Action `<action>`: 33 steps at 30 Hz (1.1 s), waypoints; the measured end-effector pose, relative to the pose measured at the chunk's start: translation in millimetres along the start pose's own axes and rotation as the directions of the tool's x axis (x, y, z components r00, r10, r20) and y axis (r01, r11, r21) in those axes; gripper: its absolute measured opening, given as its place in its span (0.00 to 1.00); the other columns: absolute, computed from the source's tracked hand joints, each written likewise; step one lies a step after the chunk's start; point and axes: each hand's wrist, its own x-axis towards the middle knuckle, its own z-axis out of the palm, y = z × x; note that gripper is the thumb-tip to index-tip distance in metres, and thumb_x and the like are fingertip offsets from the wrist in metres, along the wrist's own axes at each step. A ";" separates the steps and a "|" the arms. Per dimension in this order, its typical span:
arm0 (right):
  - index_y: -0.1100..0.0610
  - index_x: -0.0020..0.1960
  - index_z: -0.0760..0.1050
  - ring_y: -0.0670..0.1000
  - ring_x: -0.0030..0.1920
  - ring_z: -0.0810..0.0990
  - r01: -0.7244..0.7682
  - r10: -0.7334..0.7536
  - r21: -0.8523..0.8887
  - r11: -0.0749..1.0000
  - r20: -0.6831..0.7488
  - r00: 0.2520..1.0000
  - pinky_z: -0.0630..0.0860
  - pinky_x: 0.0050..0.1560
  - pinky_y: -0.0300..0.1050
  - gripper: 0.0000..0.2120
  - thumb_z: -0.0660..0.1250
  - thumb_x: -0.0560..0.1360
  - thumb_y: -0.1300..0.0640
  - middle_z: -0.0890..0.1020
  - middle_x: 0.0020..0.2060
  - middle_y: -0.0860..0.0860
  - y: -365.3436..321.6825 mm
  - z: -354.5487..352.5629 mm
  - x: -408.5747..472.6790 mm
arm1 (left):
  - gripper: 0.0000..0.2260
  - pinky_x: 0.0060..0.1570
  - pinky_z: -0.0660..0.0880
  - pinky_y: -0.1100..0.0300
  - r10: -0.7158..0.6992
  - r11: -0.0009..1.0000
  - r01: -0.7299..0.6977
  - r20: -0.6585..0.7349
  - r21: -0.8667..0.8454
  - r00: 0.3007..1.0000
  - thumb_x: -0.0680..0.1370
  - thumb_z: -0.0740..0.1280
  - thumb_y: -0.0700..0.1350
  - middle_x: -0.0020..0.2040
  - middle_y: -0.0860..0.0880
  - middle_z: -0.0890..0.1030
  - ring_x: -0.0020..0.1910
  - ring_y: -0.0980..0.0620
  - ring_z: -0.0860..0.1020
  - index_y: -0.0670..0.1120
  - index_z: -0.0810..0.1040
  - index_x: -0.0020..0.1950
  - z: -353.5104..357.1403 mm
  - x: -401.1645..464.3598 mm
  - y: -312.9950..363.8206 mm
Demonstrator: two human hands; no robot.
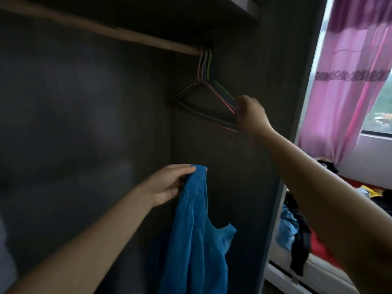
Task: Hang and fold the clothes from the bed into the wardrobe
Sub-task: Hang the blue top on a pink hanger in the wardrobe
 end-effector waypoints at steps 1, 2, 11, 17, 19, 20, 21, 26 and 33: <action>0.59 0.67 0.69 0.61 0.58 0.74 0.002 -0.001 -0.078 0.997 0.012 1.000 0.71 0.52 0.47 0.20 0.62 0.75 0.64 0.73 0.60 0.59 1.0 7.1 14.6 | 0.11 0.42 0.79 0.60 -0.002 1.000 0.002 -0.008 0.003 1.000 0.69 0.71 0.45 0.47 0.46 0.84 0.46 0.52 0.83 0.45 0.86 0.49 -6.2 1.0 2.4; 0.58 0.68 0.67 0.61 0.59 0.73 -0.004 0.011 -0.160 0.987 0.048 0.999 0.71 0.50 0.49 0.21 0.63 0.75 0.63 0.72 0.60 0.59 2.9 14.7 26.2 | 0.12 0.42 0.79 0.59 -0.003 1.000 0.003 -0.014 0.007 1.000 0.69 0.71 0.46 0.47 0.45 0.84 0.46 0.51 0.83 0.44 0.85 0.50 -11.7 0.7 4.6; 0.59 0.55 0.73 0.61 0.51 0.78 -0.050 0.054 -0.160 0.986 0.020 0.998 0.69 0.43 0.49 0.09 0.57 0.77 0.61 0.79 0.51 0.60 5.6 72.2 77.2 | 0.10 0.41 0.80 0.59 0.029 1.000 -0.028 -0.181 0.005 0.983 0.77 0.66 0.43 0.47 0.44 0.84 0.44 0.51 0.83 0.41 0.84 0.51 -59.0 8.6 18.8; 0.58 0.49 0.71 0.46 0.38 0.73 0.048 -0.017 0.285 0.957 -0.111 0.994 0.66 0.39 0.41 0.04 0.58 0.80 0.61 0.75 0.40 0.52 6.8 92.8 55.3 | 0.10 0.36 0.80 0.62 -0.012 0.989 -0.032 -0.300 -0.142 0.954 0.80 0.62 0.43 0.40 0.44 0.83 0.36 0.51 0.82 0.39 0.81 0.47 -73.4 24.4 16.0; 0.57 0.47 0.70 0.37 0.32 0.72 0.060 0.007 0.427 0.902 -0.154 0.988 0.65 0.32 0.33 0.04 0.59 0.80 0.61 0.73 0.34 0.48 20.4 110.9 17.5 | 0.10 0.31 0.78 0.63 -0.084 0.981 0.020 -0.327 -0.194 0.941 0.80 0.62 0.43 0.33 0.45 0.81 0.29 0.51 0.80 0.41 0.79 0.42 -79.1 25.9 13.5; 0.56 0.46 0.69 0.35 0.31 0.71 0.045 0.028 0.479 0.877 -0.146 0.989 0.65 0.31 0.30 0.04 0.60 0.80 0.61 0.72 0.32 0.46 30.7 121.5 -4.5 | 0.10 0.31 0.78 0.62 -0.110 0.979 0.044 -0.337 -0.197 0.935 0.80 0.62 0.42 0.30 0.46 0.80 0.28 0.51 0.79 0.41 0.78 0.41 -82.7 26.3 11.3; 0.55 0.46 0.69 0.35 0.30 0.72 -0.003 0.064 0.537 0.844 -0.096 0.993 0.66 0.33 0.29 0.04 0.61 0.80 0.60 0.72 0.32 0.45 40.2 131.4 -25.5 | 0.10 0.34 0.77 0.59 -0.127 0.981 0.065 -0.349 -0.184 0.929 0.80 0.62 0.42 0.29 0.47 0.79 0.29 0.50 0.78 0.41 0.77 0.41 -87.2 26.0 8.4; 0.45 0.44 0.79 0.41 0.24 0.68 -0.338 0.175 0.778 0.529 0.290 0.941 0.65 0.23 0.35 0.07 0.65 0.78 0.46 0.72 0.26 0.43 45.7 147.2 -79.4 | 0.09 0.30 0.74 0.60 -0.225 0.972 0.178 -0.403 -0.151 0.887 0.81 0.61 0.43 0.26 0.50 0.74 0.25 0.54 0.74 0.43 0.73 0.42 -103.7 16.4 -13.6; 0.53 0.26 0.75 0.43 0.19 0.56 -0.244 0.304 0.967 0.069 0.213 0.929 0.54 0.21 0.32 0.27 0.56 0.80 0.43 0.60 0.19 0.44 9.4 115.2 -99.1 | 0.06 0.19 0.68 0.66 -0.316 0.946 0.262 -0.360 -0.190 0.878 0.81 0.60 0.44 0.24 0.50 0.71 0.20 0.55 0.69 0.44 0.72 0.47 -107.7 -1.3 -38.7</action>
